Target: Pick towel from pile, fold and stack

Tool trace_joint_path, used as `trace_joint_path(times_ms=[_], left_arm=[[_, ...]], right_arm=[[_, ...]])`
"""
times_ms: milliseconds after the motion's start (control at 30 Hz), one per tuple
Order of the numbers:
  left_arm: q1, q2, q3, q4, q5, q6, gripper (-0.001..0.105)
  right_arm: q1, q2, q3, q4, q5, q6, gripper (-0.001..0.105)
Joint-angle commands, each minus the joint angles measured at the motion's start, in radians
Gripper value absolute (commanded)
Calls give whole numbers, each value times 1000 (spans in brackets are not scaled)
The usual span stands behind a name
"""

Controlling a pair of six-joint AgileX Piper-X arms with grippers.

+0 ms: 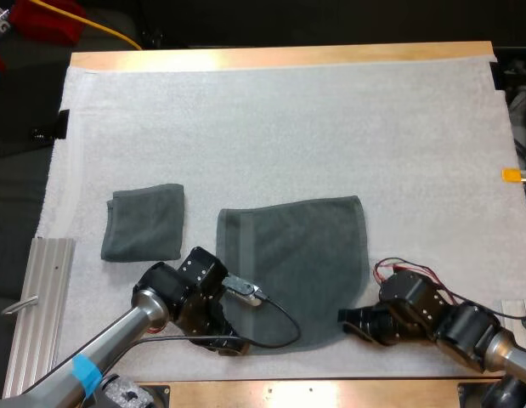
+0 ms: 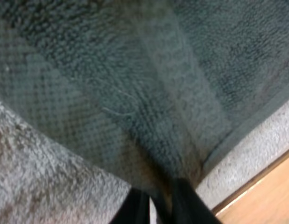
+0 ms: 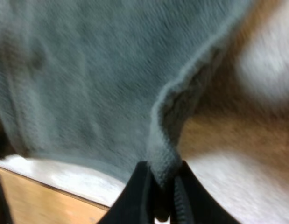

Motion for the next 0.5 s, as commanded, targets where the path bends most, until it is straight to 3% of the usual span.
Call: trace_joint_path(times_ms=[0, 133, 233, 467], left_arm=[[-2, -7, -8, 8, 3, 4, 6], [37, -2, -62, -2, 13, 4, 0], [119, 0, -99, 8, 69, 7, 0], [230, 2, -109, -5, 202, 2, 0]], right_arm=[[-9, 0, -18, 1, 10, -5, 2], [-83, 2, -23, -58, -21, 25, 2], [-135, 2, -23, -78, -76, 23, 2], [-141, 3, -23, -197, -71, 68, 2]])
